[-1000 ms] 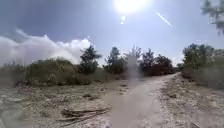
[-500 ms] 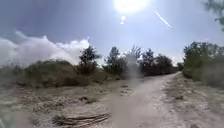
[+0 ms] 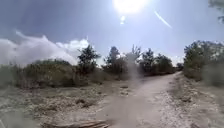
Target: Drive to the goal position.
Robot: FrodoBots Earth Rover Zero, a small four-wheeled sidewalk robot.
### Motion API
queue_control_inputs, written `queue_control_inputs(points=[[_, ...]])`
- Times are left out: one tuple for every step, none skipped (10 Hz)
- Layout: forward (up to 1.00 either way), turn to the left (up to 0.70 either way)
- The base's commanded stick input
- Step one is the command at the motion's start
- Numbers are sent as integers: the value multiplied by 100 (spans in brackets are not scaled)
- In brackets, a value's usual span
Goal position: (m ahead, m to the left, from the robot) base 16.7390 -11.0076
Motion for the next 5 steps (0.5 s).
queue_control_inputs(points=[[45,2],[45,2],[45,2],[45,2],[45,2]])
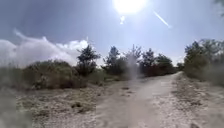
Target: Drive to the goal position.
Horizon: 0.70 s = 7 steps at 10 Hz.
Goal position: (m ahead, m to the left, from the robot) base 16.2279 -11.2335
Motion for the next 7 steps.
queue_control_inputs(points=[[45,2],[45,2],[45,2],[45,2],[45,2],[45,2],[45,2]])
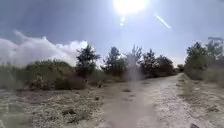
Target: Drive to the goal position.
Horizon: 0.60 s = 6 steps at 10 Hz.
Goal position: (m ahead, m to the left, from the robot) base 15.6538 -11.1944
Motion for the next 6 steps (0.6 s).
queue_control_inputs(points=[[45,2],[45,2],[45,2],[45,2],[45,2],[45,2]])
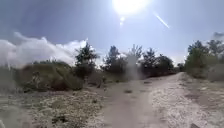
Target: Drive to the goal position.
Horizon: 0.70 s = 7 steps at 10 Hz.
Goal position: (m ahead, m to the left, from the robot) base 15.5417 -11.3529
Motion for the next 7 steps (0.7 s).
queue_control_inputs(points=[[45,2],[45,2],[45,2],[45,2],[45,2],[45,2],[45,2]])
